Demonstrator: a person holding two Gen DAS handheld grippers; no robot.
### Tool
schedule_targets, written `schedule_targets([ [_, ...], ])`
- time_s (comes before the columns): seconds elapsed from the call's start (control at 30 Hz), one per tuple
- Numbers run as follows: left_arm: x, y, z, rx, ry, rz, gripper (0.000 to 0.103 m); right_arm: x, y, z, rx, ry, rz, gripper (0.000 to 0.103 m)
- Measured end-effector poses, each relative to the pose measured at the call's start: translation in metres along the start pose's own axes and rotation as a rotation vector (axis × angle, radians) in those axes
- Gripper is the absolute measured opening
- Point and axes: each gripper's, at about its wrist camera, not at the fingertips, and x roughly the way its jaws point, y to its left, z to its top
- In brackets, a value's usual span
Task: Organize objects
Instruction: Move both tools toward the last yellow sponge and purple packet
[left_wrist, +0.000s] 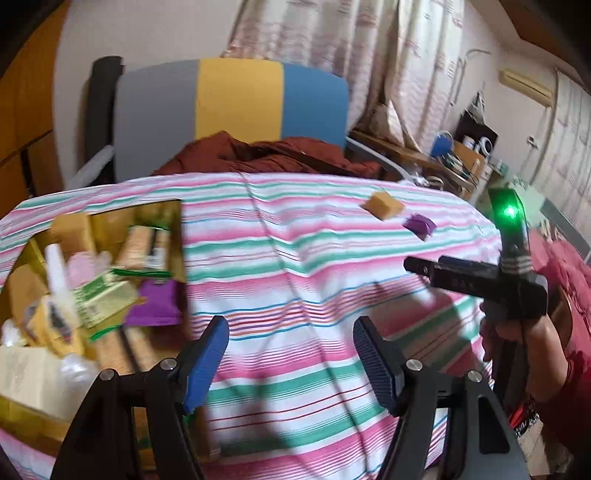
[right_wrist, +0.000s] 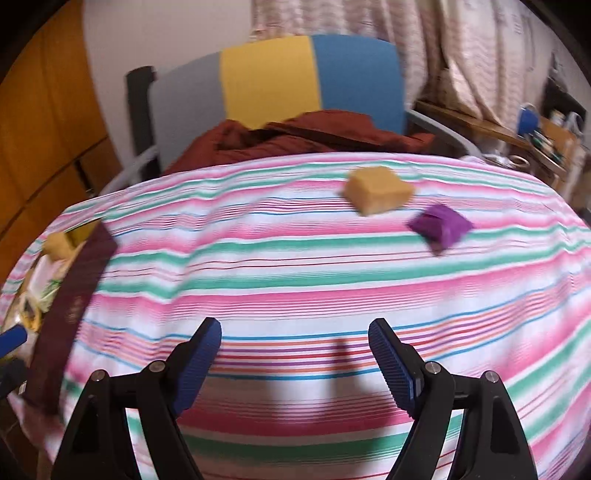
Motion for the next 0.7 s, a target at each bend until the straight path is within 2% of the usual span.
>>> schedule_targets([
  [0.2,0.019,-0.030,0.002,0.027,0.038,-0.063,0.071,0.012,-0.035,0.007,0.025,0.001,-0.068,0.086],
  [0.47,0.037,-0.051,-0.001,0.043,0.085,-0.091,0.071,0.030,-0.075,0.018,0.059,0.010,-0.099,0.086],
  [0.7,0.043,-0.056,-0.001,0.045,0.099,-0.103,0.071,0.047,-0.110,0.053,0.068,-0.012,-0.124,0.091],
])
